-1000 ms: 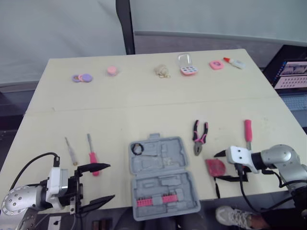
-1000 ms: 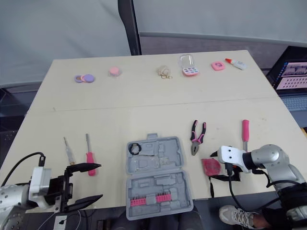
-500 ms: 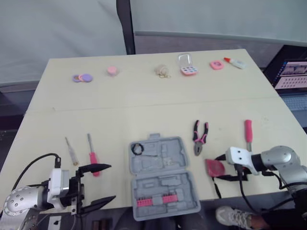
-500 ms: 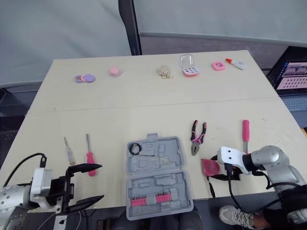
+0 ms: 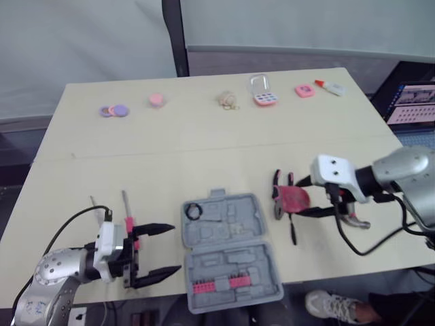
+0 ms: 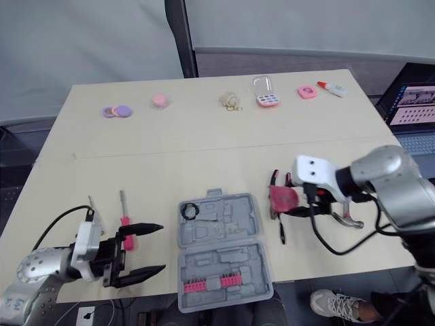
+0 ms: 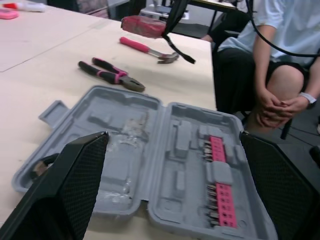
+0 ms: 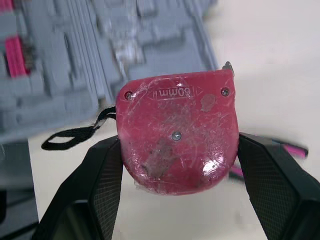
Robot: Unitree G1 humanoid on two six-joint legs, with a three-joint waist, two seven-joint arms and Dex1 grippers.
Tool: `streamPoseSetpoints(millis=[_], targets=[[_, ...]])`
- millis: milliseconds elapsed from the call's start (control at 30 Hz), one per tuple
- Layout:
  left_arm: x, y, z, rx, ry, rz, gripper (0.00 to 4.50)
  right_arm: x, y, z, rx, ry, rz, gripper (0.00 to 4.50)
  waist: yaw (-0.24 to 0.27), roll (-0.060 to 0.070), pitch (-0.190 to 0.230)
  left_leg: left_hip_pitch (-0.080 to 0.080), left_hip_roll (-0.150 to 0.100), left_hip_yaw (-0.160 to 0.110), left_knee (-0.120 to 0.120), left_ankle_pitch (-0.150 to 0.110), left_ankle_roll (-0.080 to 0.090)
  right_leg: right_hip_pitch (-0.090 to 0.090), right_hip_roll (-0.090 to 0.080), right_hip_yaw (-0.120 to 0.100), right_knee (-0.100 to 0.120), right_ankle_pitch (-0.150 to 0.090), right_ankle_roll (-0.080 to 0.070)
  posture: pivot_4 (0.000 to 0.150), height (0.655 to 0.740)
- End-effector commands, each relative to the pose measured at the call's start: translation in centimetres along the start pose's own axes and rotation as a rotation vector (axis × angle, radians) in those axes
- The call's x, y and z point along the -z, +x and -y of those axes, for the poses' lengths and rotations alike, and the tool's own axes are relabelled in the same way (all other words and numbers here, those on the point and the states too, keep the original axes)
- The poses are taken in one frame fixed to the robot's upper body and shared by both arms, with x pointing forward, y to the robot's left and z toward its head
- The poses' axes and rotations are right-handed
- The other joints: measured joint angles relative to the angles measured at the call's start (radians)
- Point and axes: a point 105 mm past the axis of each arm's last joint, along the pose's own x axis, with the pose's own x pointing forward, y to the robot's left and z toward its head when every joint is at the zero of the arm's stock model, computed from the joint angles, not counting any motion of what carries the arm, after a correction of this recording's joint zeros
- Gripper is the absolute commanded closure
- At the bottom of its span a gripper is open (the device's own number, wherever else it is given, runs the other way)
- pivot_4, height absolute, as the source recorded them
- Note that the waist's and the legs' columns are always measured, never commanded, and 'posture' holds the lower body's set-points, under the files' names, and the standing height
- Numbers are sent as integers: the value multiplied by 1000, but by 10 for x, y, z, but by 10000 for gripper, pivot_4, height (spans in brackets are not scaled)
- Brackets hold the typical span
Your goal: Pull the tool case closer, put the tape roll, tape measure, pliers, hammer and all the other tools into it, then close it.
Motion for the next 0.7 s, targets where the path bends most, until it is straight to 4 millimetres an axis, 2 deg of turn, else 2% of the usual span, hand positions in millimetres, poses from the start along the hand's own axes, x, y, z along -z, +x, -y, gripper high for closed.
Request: streamPoseSetpoints(millis=[33, 233, 533, 700], targets=[[-9, -1, -4, -45, 16, 10, 0, -5, 10, 5, 1, -23, -111, 15266, -1, 0, 0, 0, 0, 0, 0, 0, 0, -1, 0, 0, 0, 0, 0, 1500, 7400], [-5, -5, -14, -111, 13, -2, 0, -9, 36, 13, -12, -54, -271, 15266, -4, 0, 0, -1, -2, 0, 0, 0, 0, -2, 0, 0, 1, 0, 0, 1500, 7400], [-8, -7, -13, -107, 10, -8, 0, -37, 71, 15, -48, -76, -339, 15266, -8, 0, 0, -1, -2, 0, 0, 0, -1, -4, 0, -1, 3, 0, 0, 1500, 7400], [-9, -15, -10, -91, 10, -16, 0, -40, 87, 14, -48, -104, -392, 15266, -11, 0, 0, -1, -3, 0, 0, 0, -1, -5, 0, -1, 5, 0, 0, 1500, 7400]])
